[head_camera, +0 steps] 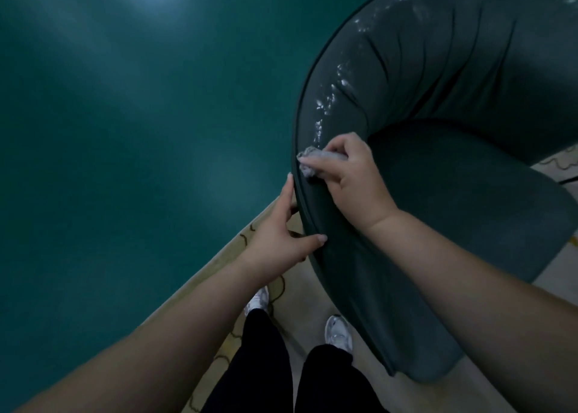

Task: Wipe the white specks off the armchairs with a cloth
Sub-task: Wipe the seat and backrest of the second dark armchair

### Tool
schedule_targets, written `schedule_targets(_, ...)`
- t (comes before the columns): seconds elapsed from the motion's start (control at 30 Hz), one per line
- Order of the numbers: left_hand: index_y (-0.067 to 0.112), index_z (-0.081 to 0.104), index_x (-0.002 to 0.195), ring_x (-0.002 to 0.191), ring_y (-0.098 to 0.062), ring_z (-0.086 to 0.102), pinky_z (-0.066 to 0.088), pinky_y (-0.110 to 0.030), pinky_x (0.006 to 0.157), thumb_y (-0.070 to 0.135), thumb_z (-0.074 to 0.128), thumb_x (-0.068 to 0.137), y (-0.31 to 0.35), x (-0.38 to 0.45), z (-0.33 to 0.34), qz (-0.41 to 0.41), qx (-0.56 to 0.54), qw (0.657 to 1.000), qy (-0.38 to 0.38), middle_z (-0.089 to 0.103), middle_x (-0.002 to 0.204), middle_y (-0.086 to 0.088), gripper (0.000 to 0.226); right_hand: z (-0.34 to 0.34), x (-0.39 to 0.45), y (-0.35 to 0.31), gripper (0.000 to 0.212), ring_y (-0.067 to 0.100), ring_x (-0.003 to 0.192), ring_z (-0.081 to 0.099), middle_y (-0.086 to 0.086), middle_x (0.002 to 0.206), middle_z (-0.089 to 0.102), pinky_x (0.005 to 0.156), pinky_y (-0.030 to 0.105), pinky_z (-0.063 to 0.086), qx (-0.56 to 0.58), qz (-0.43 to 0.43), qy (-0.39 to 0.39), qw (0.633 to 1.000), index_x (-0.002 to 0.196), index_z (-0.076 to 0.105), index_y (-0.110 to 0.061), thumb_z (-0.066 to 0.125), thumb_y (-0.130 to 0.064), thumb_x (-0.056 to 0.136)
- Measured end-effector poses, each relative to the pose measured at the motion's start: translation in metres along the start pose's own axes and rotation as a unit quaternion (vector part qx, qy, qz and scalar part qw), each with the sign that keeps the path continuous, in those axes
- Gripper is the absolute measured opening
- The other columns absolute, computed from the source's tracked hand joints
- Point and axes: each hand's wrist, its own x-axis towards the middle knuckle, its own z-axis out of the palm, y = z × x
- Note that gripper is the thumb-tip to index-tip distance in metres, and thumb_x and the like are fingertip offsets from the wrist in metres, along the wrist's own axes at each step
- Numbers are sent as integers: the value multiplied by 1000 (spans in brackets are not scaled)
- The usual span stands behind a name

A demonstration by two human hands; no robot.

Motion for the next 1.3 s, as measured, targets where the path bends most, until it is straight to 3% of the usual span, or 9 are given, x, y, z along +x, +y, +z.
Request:
schedule_targets(0.17, 66, -1, 139, 99, -9, 63, 52, -15, 62, 25, 77, 74, 13, 31, -25, 0, 26, 999, -37, 48, 114, 45, 110, -1, -33, -2, 32, 27, 100, 48, 10, 105, 51, 87, 40, 46, 1, 32, 4, 999, 103, 75, -24, 67, 0, 83)
schedule_targets(0.3, 75, -8, 130, 103, -11, 65, 54, -20, 69, 39, 80, 61, 20, 44, -39, 7, 51, 996, -71, 51, 117, 42, 117, 2, -28, -9, 32, 28, 98, 48, 11, 104, 54, 82, 44, 48, -17, 51, 1, 999, 101, 75, -24, 68, 0, 82)
schedule_targets(0.43, 79, -12, 121, 95, -4, 67, 53, -15, 63, 47, 79, 58, 20, 49, -46, 10, 66, 994, -85, 43, 97, 58, 115, 6, 37, -15, 20, 24, 104, 44, 4, 109, 52, 85, 46, 44, -48, 83, 3, 995, 104, 74, -30, 60, -26, 90)
schedule_targets(0.53, 68, -6, 136, 89, -4, 68, 58, -24, 69, 39, 81, 67, 25, 60, -52, 21, 88, 992, -85, 41, 104, 48, 115, 6, 44, -15, 36, 18, 106, 42, 0, 112, 49, 91, 42, 42, -48, 110, 6, 993, 105, 71, -31, 47, -47, 84)
schedule_targets(0.7, 56, -2, 145, 75, -7, 70, 60, -36, 72, 23, 78, 75, 40, 83, -63, 29, 111, 990, -84, 45, 112, 35, 112, 3, 12, -16, 29, 29, 101, 46, 8, 108, 54, 81, 52, 45, -47, 84, 1, 995, 104, 74, -29, 63, -9, 86)
schedule_targets(0.83, 52, 1, 148, 74, -10, 71, 60, -37, 72, 24, 80, 75, 55, 97, -68, 20, 133, 987, -90, 44, 129, 15, 111, 0, 70, -2, 29, 22, 104, 42, 2, 110, 51, 88, 45, 41, -45, 102, -2, 994, 105, 71, -31, 48, -30, 89)
schedule_targets(0.97, 49, 5, 149, 73, -13, 71, 60, -34, 64, 21, 81, 75, 64, 110, -70, 6, 125, 988, -90, 41, 125, 12, 109, -4, 91, 12, 29, 25, 106, 43, 6, 112, 50, 90, 43, 41, -50, 104, -1, 993, 108, 70, -32, 52, -19, 90)
schedule_targets(1.1, 50, 9, 149, 81, -20, 71, 60, -35, 65, 17, 81, 74, 72, 124, -74, 2, 99, 990, -102, 50, 137, 8, 108, -1, 48, 3, 26, 30, 101, 48, 9, 109, 56, 81, 52, 46, -21, 96, 44, 994, 101, 75, -27, 58, -14, 86)
schedule_targets(1.3, 50, 13, 148, 122, -28, 55, 53, -49, 93, 29, 85, 69, 81, 138, -76, -8, 112, 989, -96, 45, 145, 2, 109, -17, 113, 23, 25, 32, 100, 47, 10, 108, 56, 85, 50, 44, -24, 99, 60, 993, 101, 76, -27, 54, -22, 90)
